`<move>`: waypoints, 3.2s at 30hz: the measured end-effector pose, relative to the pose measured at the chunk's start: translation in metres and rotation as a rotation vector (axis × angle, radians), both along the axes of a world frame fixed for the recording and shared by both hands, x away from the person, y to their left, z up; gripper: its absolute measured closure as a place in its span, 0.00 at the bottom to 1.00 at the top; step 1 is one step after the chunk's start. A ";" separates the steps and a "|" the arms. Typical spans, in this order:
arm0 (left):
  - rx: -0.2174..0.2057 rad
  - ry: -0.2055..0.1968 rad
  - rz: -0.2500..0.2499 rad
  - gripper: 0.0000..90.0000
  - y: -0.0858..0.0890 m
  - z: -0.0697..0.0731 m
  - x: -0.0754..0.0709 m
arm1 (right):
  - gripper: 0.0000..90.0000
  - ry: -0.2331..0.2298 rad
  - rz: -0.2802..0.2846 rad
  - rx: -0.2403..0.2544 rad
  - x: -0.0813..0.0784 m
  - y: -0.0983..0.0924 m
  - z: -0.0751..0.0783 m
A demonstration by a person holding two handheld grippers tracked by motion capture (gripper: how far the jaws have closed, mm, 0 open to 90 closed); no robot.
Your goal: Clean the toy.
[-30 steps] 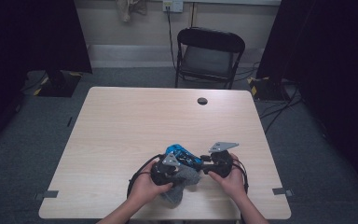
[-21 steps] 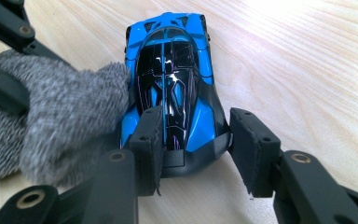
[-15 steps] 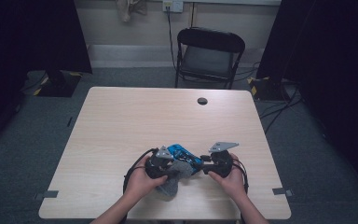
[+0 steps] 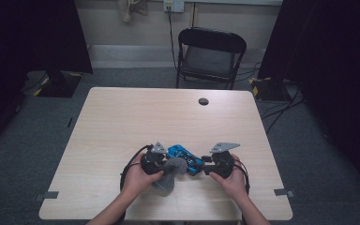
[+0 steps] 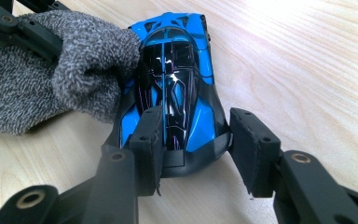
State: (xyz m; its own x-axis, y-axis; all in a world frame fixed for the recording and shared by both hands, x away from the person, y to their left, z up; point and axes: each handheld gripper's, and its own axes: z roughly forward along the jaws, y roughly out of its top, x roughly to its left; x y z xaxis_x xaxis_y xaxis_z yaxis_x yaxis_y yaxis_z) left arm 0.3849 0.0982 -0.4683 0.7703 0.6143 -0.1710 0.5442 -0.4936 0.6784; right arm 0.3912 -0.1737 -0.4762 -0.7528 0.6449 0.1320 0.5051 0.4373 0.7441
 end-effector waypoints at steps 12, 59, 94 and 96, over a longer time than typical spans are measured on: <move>-0.013 0.005 0.035 0.80 0.011 0.001 0.005 | 0.62 0.000 -0.001 0.001 0.000 0.000 0.000; -0.014 -0.026 0.119 0.81 0.041 0.010 0.008 | 0.62 0.001 0.001 0.014 0.001 -0.001 -0.001; -0.022 0.022 -0.022 0.81 0.002 -0.002 -0.008 | 0.62 -0.006 0.000 0.011 0.000 0.000 -0.001; -0.023 0.024 -0.007 0.81 0.006 -0.002 -0.006 | 0.62 -0.006 -0.001 0.012 0.000 0.000 -0.001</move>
